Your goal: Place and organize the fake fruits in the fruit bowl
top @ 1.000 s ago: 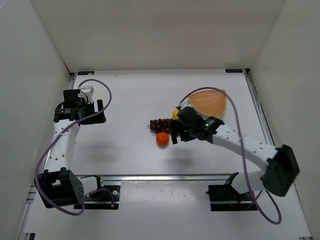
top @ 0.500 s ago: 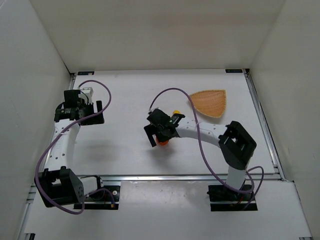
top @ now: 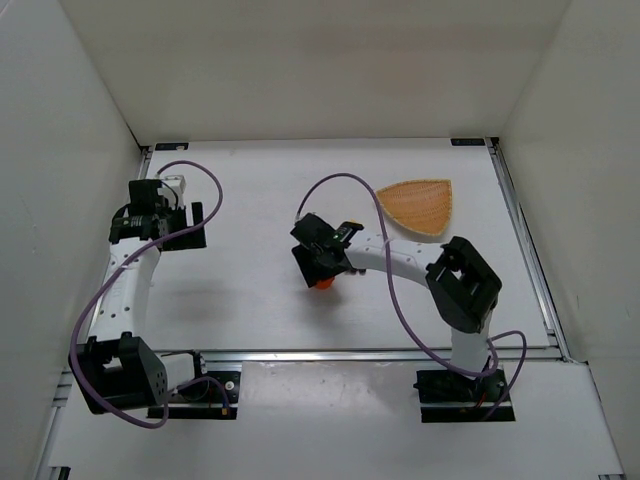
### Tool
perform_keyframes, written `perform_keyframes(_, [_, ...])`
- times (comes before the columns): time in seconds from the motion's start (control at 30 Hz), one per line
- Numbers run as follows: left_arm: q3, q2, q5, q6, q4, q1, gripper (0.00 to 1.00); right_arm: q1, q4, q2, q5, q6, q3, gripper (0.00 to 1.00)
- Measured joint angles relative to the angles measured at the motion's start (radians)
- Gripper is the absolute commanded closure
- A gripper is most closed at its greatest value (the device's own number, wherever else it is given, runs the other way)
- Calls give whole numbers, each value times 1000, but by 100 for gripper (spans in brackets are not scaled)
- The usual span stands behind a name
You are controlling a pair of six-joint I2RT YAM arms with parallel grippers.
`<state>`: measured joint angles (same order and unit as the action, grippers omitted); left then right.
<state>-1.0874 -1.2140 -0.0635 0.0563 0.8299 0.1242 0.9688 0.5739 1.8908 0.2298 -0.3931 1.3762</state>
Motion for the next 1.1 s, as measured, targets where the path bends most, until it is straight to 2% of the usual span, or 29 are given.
perform_keyframes(0.17, [0, -1, 35, 34, 0, -72, 0, -39, 22, -151, -21, 11, 0, 76])
perform_keyframes(0.2, [0, -2, 40, 39, 0, -86, 0, -72, 22, -197, -26, 13, 2, 80])
perform_keyframes(0.27, [0, -8, 46, 52, 0, -110, 0, -175, 24, -265, -38, 15, 22, 80])
perform_keyframes(0.33, [0, -19, 52, 58, 0, -123, 0, -331, 30, -282, -44, 17, 78, 80])
perform_keyframes(0.47, [0, -49, 74, 82, 2, -167, 0, -606, 66, -143, -32, 28, 285, 77])
perform_keyframes(0.6, [-3, -97, 131, 123, 3, -304, 0, -715, 147, 117, -24, 47, 523, 75])
perform_keyframes(0.7, [-23, -155, 174, 153, 9, -433, 0, -745, 192, 246, -26, 54, 565, 57])
perform_keyframes(0.83, [-76, -230, 212, 182, 16, -571, 0, -773, 253, 317, -35, 54, 555, 25])
perform_keyframes(0.9, [-118, -282, 219, 188, 16, -624, 0, -785, 262, 316, -51, 61, 543, 21])
perform_keyframes(0.97, [-171, -344, 220, 189, 16, -668, 0, -792, 239, 287, -56, 70, 499, 13])
perform_keyframes(1.0, [-193, -370, 216, 186, 16, -682, 0, -790, 232, 260, -50, 75, 465, 0])
perform_keyframes(1.1, [-264, -446, 178, 171, 16, -698, 0, -753, 200, 142, 5, 95, 330, 0])
